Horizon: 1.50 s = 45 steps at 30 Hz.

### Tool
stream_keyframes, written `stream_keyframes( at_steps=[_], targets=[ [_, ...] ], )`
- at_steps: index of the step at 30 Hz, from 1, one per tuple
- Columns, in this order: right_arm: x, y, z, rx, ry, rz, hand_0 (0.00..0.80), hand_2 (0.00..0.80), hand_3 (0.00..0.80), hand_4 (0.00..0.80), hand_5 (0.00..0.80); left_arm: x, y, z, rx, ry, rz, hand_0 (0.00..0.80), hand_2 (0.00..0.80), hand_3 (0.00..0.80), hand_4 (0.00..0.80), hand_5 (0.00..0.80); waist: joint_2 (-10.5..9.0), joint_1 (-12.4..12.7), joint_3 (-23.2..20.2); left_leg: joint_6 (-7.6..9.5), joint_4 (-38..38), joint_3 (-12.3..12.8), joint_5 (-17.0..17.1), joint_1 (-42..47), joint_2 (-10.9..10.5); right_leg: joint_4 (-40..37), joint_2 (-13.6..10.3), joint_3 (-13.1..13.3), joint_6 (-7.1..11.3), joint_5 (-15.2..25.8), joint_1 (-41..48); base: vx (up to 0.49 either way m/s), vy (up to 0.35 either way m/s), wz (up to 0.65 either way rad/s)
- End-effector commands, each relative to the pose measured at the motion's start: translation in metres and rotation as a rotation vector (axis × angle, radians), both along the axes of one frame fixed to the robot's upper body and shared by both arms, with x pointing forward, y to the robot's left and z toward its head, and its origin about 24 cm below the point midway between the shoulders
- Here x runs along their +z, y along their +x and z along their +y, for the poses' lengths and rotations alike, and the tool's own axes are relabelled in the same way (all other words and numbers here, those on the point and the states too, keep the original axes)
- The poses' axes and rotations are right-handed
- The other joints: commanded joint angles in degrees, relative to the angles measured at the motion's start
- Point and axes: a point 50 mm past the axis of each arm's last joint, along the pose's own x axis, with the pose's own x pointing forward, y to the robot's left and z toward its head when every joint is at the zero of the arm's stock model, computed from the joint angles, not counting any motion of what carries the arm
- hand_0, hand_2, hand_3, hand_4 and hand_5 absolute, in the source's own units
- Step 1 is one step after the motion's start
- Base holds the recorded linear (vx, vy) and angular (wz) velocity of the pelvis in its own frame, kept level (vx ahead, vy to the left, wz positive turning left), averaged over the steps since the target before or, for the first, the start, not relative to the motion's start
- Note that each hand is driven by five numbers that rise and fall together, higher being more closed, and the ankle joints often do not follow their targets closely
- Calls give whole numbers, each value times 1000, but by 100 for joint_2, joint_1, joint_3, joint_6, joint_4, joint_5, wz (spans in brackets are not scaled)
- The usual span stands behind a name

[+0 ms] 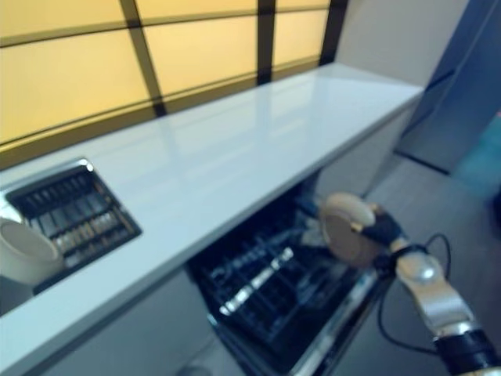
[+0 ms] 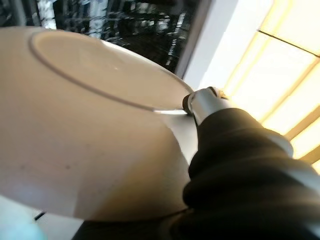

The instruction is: Take plates into dishwasher

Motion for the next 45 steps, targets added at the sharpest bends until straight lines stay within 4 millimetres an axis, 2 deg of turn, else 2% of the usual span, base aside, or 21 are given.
stream_keyframes(
  at_steps=[1, 5, 14, 23, 28, 33, 45],
  targets=[
    [13, -7, 19, 37, -72, -161, 800, 800, 800, 800, 800, 8, 14, 12, 18, 42, -52, 0, 0, 0, 0, 0, -169, 182, -186, -67, -44, -389, 225, -355, -49, 451, -74, 33, 189, -243, -65, 0, 0, 0],
    [-1, -11, 29, 0, -83, -195, 800, 800, 800, 800, 800, 6, 13, 6, 14, 37, -50, 0, 0, 0, 0, 0, -122, 214, -133, -52, -51, -411, 235, -388, -65, 444, -82, 36, 197, -247, -58, -10, 35, 2],
    [-33, -15, 62, -27, -88, -208, 800, 800, 800, 800, 800, 8, 26, -11, -57, 17, -83, 0, 0, 0, 0, 0, -16, 313, -61, -18, 96, -519, 153, -465, -139, 460, -177, -34, 220, -250, -64, 0, 20, 4],
    [-45, -8, 93, 24, -128, -186, 800, 800, 800, 800, 800, 13, 48, -27, -125, 1, -123, 0, 0, 0, 0, 0, 82, 390, 22, -13, 97, -621, 151, -541, -242, 436, -270, -109, 251, -204, -127, -13, 11, 2],
    [-52, -4, 102, 30, -147, -160, 800, 800, 800, 800, 800, 15, 54, -29, -148, 0, -122, 0, 0, 0, 0, 0, 86, 471, 18, -9, 77, -658, 140, -553, -296, 412, -326, -215, 280, -186, -123, -10, 5, 7],
    [-58, -1, 105, 24, -170, -134, 800, 800, 800, 800, 800, 14, 54, -28, -145, 2, -113, 0, 0, 0, 0, 0, 90, 510, 20, -2, 47, -671, 142, -564, -320, 417, -349, -254, 284, -191, -129, -9, 9, 6],
    [-77, 5, 94, -53, -197, -62, 800, 800, 800, 800, 800, 12, 42, -18, -136, 20, -88, 0, 0, 0, 0, 0, 127, 560, 37, 37, -90, -657, 150, -508, -385, 425, -365, -271, 297, -192, -155, -2, 0, 3]
  ],
)
